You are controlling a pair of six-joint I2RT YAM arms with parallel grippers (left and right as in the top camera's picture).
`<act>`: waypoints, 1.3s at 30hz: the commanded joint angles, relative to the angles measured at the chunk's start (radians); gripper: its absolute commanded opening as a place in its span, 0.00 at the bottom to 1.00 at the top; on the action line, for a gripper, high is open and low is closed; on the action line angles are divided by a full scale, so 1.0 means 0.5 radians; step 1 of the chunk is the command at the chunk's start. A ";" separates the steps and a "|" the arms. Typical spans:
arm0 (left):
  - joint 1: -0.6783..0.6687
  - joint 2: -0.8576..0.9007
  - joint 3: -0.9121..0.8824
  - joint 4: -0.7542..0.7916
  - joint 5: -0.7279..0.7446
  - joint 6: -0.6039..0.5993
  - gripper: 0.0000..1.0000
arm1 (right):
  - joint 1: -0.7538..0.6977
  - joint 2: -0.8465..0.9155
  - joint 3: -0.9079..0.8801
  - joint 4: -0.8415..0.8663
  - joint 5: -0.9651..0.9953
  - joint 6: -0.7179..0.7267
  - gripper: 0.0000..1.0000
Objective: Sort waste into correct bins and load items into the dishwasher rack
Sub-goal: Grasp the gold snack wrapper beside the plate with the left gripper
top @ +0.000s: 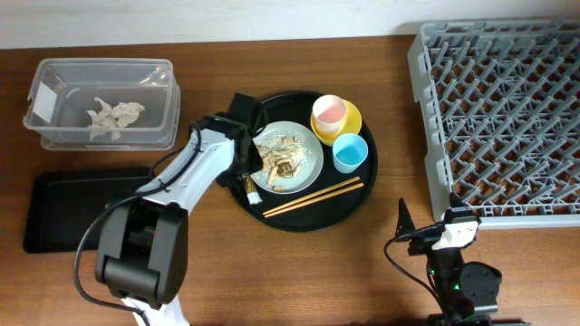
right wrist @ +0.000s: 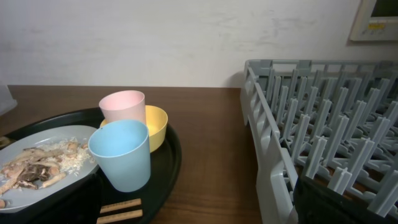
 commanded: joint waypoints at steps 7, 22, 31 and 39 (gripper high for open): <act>0.004 0.129 -0.007 0.064 0.022 -0.026 0.47 | 0.011 -0.008 -0.009 -0.010 0.011 0.014 0.98; 0.004 -0.014 0.028 0.025 0.044 -0.026 0.08 | 0.011 -0.008 -0.009 -0.010 0.011 0.014 0.98; 0.005 -0.153 0.028 -0.019 0.044 -0.026 0.09 | 0.011 -0.008 -0.009 -0.010 0.011 0.014 0.98; 0.050 -0.240 0.047 -0.028 0.043 -0.026 0.01 | 0.011 -0.008 -0.009 -0.010 0.011 0.014 0.99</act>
